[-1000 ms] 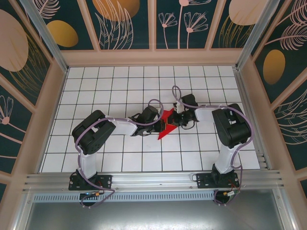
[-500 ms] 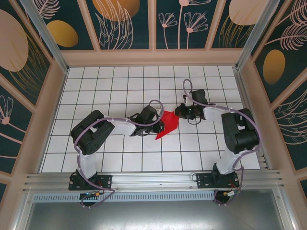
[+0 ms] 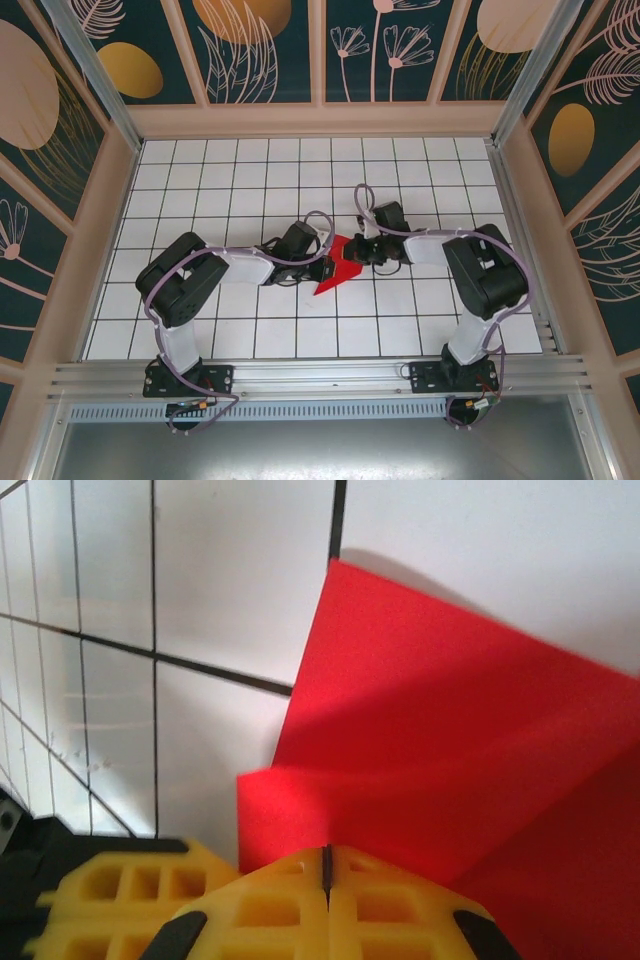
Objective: Fold a paper plane with a square sheet of paper (pick it up from the middle)
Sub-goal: Fourth fold the wing at the center of the table.
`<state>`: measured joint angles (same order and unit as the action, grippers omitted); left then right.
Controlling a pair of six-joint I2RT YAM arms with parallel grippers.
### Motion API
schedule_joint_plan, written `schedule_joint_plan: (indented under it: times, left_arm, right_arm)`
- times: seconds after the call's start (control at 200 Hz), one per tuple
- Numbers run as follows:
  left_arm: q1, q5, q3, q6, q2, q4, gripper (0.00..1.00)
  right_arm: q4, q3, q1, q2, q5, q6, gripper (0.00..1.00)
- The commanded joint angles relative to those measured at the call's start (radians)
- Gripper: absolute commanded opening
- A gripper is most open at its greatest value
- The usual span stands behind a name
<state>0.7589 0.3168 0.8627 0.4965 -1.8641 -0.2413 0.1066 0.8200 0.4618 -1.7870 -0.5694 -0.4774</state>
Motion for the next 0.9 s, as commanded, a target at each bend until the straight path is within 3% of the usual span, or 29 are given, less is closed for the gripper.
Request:
schedule_joint_plan:
  times: [0.0, 0.1, 0.405, 0.656, 0.896]
  left_arm:
    - [-0.008, -0.002, -0.046, -0.024, -0.028, 0.165, 0.0]
    - [-0.009, 0.0, -0.046, -0.024, -0.03, 0.173, 0.0]
    - [-0.014, 0.006, -0.061, -0.018, -0.037, 0.168, 0.0]
    - [-0.015, 0.007, -0.063, -0.004, -0.031, 0.139, 0.0]
    - [-0.014, 0.004, -0.065, 0.003, -0.023, 0.122, 0.0]
  right_arm:
    - [0.008, 0.056, 0.002, -0.047, 0.003, 0.02, 0.0]
    - [-0.039, 0.079, -0.027, -0.073, 0.049, 0.062, 0.0]
    - [-0.083, 0.109, -0.245, -0.086, 0.083, 0.066, 0.0]
    - [-0.105, 0.068, -0.172, 0.106, 0.095, 0.046, 0.0]
    - [-0.012, 0.027, -0.015, 0.052, 0.045, -0.068, 0.0]
